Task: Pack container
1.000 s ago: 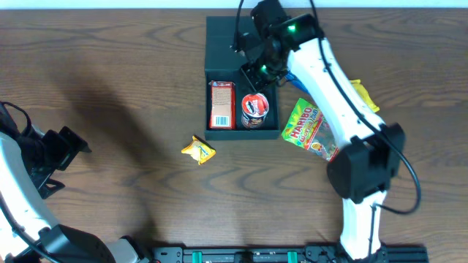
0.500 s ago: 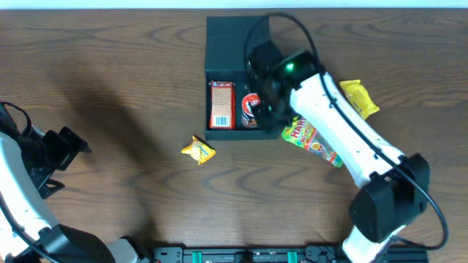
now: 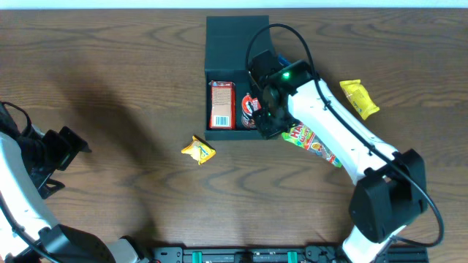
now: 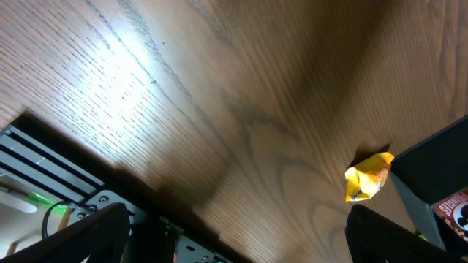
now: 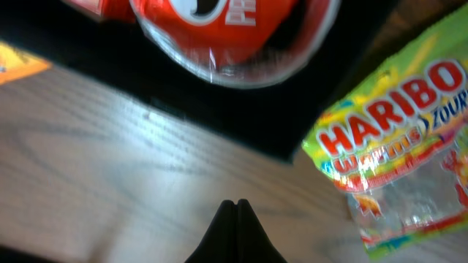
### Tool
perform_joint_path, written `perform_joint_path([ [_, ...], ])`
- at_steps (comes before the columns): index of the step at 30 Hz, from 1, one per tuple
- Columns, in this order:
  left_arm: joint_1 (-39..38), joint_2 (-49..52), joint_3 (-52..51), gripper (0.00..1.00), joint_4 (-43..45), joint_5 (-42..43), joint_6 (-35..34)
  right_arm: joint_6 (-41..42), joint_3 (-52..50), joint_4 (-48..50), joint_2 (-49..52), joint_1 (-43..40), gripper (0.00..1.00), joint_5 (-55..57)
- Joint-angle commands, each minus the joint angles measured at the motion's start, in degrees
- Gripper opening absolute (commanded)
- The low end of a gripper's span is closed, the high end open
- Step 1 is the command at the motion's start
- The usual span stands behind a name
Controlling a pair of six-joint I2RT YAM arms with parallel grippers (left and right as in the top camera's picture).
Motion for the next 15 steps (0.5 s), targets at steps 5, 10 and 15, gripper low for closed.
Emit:
perform_joint_path([
  [5,0.2,-0.2,0.6,0.95,-0.2,-0.2,0.0,0.8,-2.5,5.5,-0.3,0.2,0.09,0.6],
  [10,0.2,-0.2,0.6,0.95,-0.2,-0.2,0.0,7.1,-2.3,5.9,-0.3,0.2,0.41,0.6],
  [15,0.2,-0.2,0.6,0.95,-0.2,-0.2,0.0,14.3,-2.3,6.4,-0.8,-1.2,0.34,0.6],
])
